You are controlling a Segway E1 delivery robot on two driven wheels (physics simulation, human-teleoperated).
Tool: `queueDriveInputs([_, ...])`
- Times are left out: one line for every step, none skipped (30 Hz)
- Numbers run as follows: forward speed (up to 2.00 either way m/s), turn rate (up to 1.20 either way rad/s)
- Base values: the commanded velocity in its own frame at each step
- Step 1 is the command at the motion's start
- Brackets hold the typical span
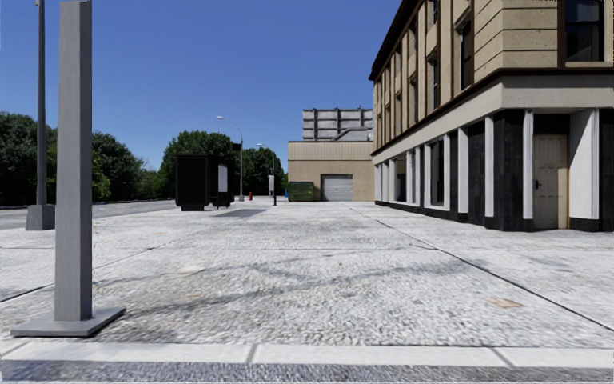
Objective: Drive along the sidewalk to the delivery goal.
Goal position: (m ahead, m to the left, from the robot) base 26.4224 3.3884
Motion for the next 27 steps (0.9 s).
queueDriveInputs([1.8,0.0])
queueDriveInputs([1.8,0.0])
queueDriveInputs([1.8,0.0])
queueDriveInputs([1.8,0.0])
queueDriveInputs([1.8,0.0])
queueDriveInputs([1.8,0.0])
queueDriveInputs([1.8,0.0])
queueDriveInputs([1.8,0.0])
queueDriveInputs([1.8,0.0])
queueDriveInputs([1.8,0.0])
queueDriveInputs([1.8,0.0])
queueDriveInputs([1.8,0.0])
queueDriveInputs([1.8,0.0])
queueDriveInputs([1.8,0.0])
queueDriveInputs([1.8,0.0])
queueDriveInputs([1.8,0.0])
queueDriveInputs([1.8,0.0])
queueDriveInputs([1.8,0.0])
queueDriveInputs([1.8,0.0])
queueDriveInputs([1.8,0.0])
queueDriveInputs([1.8,0.0])
queueDriveInputs([1.8,0.0])
queueDriveInputs([1.8,0.0])
queueDriveInputs([1.8,0.0])
queueDriveInputs([1.8,0.0])
queueDriveInputs([1.8,0.0])
queueDriveInputs([1.8,0.0])
